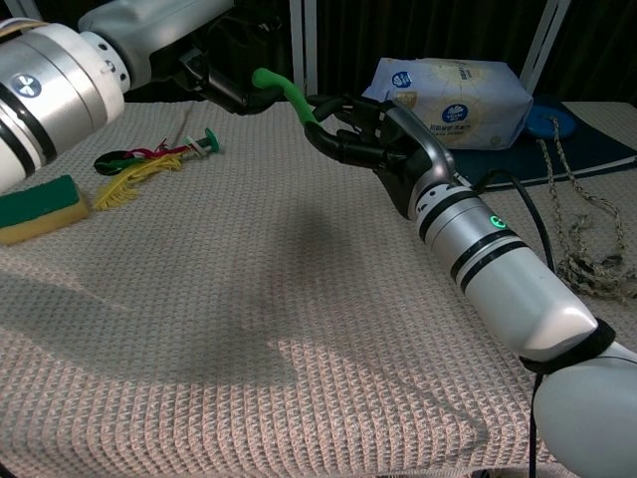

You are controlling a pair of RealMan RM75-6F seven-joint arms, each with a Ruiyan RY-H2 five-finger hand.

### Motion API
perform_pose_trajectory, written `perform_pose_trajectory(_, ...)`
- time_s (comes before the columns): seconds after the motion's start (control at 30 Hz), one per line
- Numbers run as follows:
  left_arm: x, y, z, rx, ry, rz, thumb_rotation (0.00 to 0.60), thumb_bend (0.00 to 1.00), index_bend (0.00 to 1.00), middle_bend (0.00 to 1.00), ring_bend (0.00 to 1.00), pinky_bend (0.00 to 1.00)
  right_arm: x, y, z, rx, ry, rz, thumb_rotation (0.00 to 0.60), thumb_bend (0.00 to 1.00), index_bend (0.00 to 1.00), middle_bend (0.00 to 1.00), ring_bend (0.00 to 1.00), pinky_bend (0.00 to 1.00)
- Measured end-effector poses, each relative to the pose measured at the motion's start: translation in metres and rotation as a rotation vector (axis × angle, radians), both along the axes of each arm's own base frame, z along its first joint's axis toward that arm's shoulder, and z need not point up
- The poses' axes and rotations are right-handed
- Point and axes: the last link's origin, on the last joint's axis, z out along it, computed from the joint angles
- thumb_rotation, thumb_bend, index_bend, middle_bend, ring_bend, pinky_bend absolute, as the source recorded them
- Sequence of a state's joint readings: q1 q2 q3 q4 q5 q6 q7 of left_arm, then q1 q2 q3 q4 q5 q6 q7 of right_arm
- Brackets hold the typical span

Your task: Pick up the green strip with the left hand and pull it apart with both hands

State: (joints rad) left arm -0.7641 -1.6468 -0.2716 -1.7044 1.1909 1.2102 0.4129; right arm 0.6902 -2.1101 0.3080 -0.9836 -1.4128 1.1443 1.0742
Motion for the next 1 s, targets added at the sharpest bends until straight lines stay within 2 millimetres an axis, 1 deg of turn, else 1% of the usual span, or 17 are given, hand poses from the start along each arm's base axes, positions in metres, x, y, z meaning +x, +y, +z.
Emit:
perform_pose_trajectory(0.27, -0.001, 0.0, 0.0, 0.0, -0.002, 0.002, 0.575, 0.35, 0.55, 0.36, 0.23, 0.22, 0.0, 0.001, 0.0, -0.005, 0.008, 0.002, 0.6, 0.34, 0.59, 0.17, 0.0, 0.0)
perform_pose_trajectory(0.43, -0.002, -0.001, 0.0, 0.0, -0.005, 0.004, 0.573, 0.35, 0.55, 0.36, 0.23, 0.22, -0.002, 0.001, 0.003, -0.047, 0.052, 0.009, 0.6, 0.34, 0.59, 0.17, 0.0, 0.0)
perform_pose_trajectory(1.0, -0.005, -0.002, -0.003, 0.006, -0.014, -0.001, 0.575, 0.35, 0.55, 0.36, 0.23, 0.21, -0.008, 0.003, 0.034, -0.321, 0.354, 0.045, 0.6, 0.34, 0.59, 0.16, 0.0, 0.0)
